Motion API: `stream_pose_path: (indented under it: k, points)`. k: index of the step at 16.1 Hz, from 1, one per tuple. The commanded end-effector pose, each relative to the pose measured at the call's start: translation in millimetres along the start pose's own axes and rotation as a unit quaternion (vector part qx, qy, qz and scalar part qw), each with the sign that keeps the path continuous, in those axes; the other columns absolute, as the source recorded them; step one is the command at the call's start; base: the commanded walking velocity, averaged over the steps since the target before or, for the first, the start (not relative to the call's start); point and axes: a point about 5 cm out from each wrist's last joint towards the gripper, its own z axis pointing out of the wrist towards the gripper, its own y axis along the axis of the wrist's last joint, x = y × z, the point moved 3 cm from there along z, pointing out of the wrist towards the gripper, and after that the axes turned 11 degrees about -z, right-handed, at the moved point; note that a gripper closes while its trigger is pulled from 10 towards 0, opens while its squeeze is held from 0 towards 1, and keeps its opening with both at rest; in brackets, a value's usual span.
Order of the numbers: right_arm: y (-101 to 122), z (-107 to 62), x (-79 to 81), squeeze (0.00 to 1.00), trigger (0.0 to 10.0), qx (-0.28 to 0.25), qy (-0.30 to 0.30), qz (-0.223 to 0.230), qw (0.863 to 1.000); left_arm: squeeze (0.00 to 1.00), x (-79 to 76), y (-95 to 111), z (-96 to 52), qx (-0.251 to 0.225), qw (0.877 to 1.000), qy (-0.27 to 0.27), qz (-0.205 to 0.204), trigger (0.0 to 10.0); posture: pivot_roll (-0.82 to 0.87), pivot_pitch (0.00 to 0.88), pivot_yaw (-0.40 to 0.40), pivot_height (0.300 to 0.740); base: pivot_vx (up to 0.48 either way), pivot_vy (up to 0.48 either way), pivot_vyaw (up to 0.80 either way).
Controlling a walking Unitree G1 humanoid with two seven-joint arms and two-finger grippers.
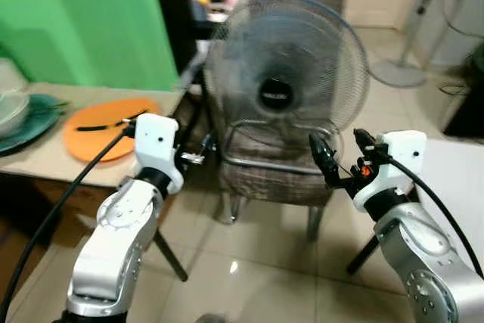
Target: Setting the table
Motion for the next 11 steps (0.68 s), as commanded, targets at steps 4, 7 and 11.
stream_pose_path:
  k: [4, 7, 11]
  points:
    - [0.6, 0.9, 1.4, 1.0, 10.0, -0.001, 0.001, 0.004, 1.0, 0.0, 5.3, -0.2, 0.6, 0.003, 1.0, 0.012, 0.008, 10.0, 0.12, 0.0, 0.054, 0.74, 0.0, 0.0, 0.8]
    - [0.6, 0.9, 1.4, 1.0, 10.0, -0.001, 0.001, 0.004, 1.0, 0.0, 5.3, -0.2, 0.6, 0.003, 1.0, 0.012, 0.008, 10.0, 0.12, 0.0, 0.054, 0.74, 0.0, 0.0, 0.8]
    - [0.6, 0.9, 1.4, 1.0, 10.0, -0.001, 0.001, 0.004, 1.0, 0.0, 5.3, -0.2, 0.6, 0.003, 1.0, 0.012, 0.008, 10.0, 0.12, 0.0, 0.054, 0.74, 0.0, 0.0, 0.8]
